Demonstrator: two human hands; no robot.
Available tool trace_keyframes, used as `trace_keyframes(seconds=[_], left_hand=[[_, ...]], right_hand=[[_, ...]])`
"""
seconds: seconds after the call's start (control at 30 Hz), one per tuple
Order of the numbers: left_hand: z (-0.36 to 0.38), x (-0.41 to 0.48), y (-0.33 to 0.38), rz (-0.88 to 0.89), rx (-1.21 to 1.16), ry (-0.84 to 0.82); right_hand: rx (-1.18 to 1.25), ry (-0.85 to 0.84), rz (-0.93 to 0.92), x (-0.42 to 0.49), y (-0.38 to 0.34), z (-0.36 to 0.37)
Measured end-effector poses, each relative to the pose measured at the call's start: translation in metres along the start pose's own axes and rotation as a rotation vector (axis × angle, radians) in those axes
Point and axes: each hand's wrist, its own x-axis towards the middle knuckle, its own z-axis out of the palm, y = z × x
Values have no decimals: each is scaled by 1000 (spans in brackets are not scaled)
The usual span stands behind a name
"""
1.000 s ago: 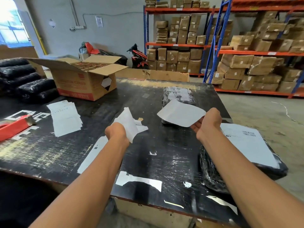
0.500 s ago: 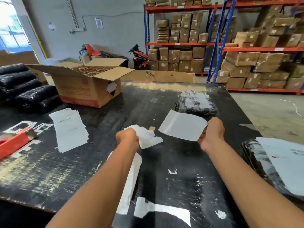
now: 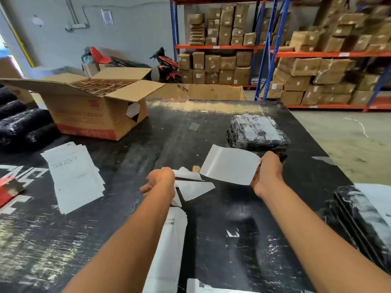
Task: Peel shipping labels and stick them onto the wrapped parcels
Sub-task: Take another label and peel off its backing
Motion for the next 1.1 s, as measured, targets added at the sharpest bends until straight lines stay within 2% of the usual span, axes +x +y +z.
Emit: trace_keyframes(seconds=[0.07,0.13,0.2,0.27,0.33,0.4,0.57,0.7,0.8,0.97,1.03,1.1], left_hand=[[0,-9,4,21,85,103],[5,-20,8,230,149,111],[12,-38,13,430,203,-67],[24,-52,16,463,319,-230],[32,-73,19,374,358,-423],[39,-91,19,232,283,-600],[50,-111,15,25,156,-777],[54,-133,11,24,71,-786],[56,-154,5,177,78,-696],[53,-167,-10,456,40,-594],[48,-175,-16,535,48,-560],[45,-180,-19,580,40,-574]], right_hand=[[-31,11,-20,2,-2,-1],[-69,22,-44,2,-6,-2],[-144,4,-87,4,-8,-2],[-236,-3,-149,3,-11,-2],[-375,3,-272,1,-17,-3],[-529,-4,-442,-5,-23,-8],[-781,-107,-864,-26,-29,-35],[-961,-279,-1074,-37,-24,-66],[-1057,-405,-1212,-47,-20,-84],[-1089,-548,-1192,-58,-19,-107],[-1067,-548,-1151,-62,-23,-113],[-1038,-477,-1146,-66,-31,-117]])
